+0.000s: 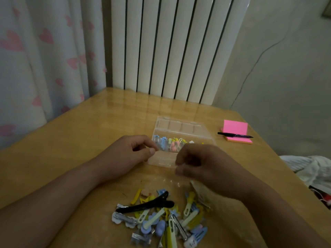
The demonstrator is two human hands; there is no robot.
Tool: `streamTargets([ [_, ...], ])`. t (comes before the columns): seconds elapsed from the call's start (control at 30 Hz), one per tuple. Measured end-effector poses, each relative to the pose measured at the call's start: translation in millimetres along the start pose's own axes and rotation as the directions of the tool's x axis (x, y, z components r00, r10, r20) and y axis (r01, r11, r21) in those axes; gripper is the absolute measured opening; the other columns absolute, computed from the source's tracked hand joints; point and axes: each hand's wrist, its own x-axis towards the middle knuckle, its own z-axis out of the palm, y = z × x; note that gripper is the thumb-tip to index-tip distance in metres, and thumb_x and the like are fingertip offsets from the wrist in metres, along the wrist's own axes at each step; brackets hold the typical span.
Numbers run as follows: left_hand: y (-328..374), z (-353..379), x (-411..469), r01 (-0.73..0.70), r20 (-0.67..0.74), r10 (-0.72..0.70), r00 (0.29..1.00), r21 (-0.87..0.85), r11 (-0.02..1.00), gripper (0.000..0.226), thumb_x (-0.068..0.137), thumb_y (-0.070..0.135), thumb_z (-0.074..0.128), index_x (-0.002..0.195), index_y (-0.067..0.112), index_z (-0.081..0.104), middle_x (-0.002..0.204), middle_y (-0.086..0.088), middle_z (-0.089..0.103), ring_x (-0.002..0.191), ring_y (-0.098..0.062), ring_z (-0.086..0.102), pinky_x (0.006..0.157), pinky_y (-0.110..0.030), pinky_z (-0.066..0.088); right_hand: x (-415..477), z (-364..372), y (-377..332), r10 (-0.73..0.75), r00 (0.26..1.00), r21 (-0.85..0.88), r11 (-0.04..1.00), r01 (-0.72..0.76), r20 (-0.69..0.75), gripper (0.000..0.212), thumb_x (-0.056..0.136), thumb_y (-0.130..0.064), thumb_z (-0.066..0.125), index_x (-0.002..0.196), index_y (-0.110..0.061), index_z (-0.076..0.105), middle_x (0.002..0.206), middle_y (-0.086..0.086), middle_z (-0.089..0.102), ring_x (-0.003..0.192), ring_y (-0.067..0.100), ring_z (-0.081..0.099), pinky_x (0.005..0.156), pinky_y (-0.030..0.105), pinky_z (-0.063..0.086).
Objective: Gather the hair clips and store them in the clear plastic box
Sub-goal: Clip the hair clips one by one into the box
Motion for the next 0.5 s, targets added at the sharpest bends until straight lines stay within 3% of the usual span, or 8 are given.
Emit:
streamTargets([
  [0.07,-0.2,-0.4,0.6,0.007,-0.004,-0.007,1.000,-0.009,1.000,0.011,0.101,0.031,0.069,0.103,0.035,0.079,0.093,-0.007,0.072,0.091,-0.024,0.066,0.073,-0.018,0.049,3.7,-13.0,15.5,0.016,0.975,0.023,1.000,-0.011,-0.223,0.011,0.096,-0.025,0.073,0.096,-0.035,0.070,0.090,-0.016,0.072,0.082,0.004,0.068,0.071,0.020,0.057],
  [0.13,0.2,-0.2,0.7,0.009,-0.008,-0.010,1.000,-0.023,1.000,0.011,0.101,0.031,0.069,0.102,0.034,0.079,0.094,-0.009,0.072,0.093,-0.026,0.066,0.075,-0.021,0.049,13.4,-32.5,35.3,0.087,0.902,0.014,0.996,-0.090,-0.423,0.008,0.098,-0.022,0.071,0.100,-0.030,0.071,0.086,-0.010,0.073,0.078,0.007,0.069,0.068,0.024,0.058],
  [0.2,1.0,-0.4,0.4,0.009,-0.005,-0.009,1.000,-0.031,0.999,0.012,0.101,0.030,0.068,0.102,0.034,0.079,0.095,-0.010,0.072,0.093,-0.025,0.066,0.077,-0.024,0.049,28.2,-50.5,52.6,0.190,0.846,0.010,0.977,-0.214,-0.499,0.007,0.099,-0.021,0.072,0.104,-0.024,0.071,0.089,-0.007,0.073,0.079,0.010,0.070,0.067,0.026,0.055],
  [0.3,2.3,-0.5,-0.4,0.009,-0.005,-0.009,1.000,-0.039,0.999,0.012,0.101,0.030,0.068,0.102,0.034,0.080,0.093,-0.008,0.072,0.090,-0.022,0.066,0.076,-0.023,0.048,51.1,-58.5,69.6,0.243,0.865,-0.128,0.936,-0.328,-0.439,0.005,0.097,-0.020,0.074,0.100,-0.024,0.072,0.092,-0.009,0.071,0.087,0.012,0.069,0.066,0.021,0.047],
  [0.4,2.4,-0.8,-1.4,0.016,-0.008,-0.016,1.000,-0.046,0.999,0.012,0.101,0.031,0.068,0.102,0.034,0.080,0.092,-0.008,0.072,0.089,-0.022,0.066,0.074,-0.020,0.048,66.6,-50.0,75.4,0.272,0.899,-0.251,0.896,-0.367,-0.342,0.008,0.097,-0.018,0.074,0.098,-0.027,0.073,0.095,-0.010,0.072,0.089,0.009,0.066,0.073,0.021,0.050],
  [0.5,2.8,-0.7,-1.4,0.019,-0.005,-0.019,1.000,-0.052,0.998,0.013,0.102,0.032,0.068,0.102,0.034,0.080,0.094,-0.007,0.072,0.091,-0.022,0.066,0.075,-0.020,0.048,72.0,-44.5,80.5,0.286,0.914,-0.298,0.880,-0.370,-0.289,0.011,0.097,-0.016,0.073,0.097,-0.026,0.076,0.091,-0.012,0.071,0.085,0.003,0.063,0.070,0.019,0.048],
])
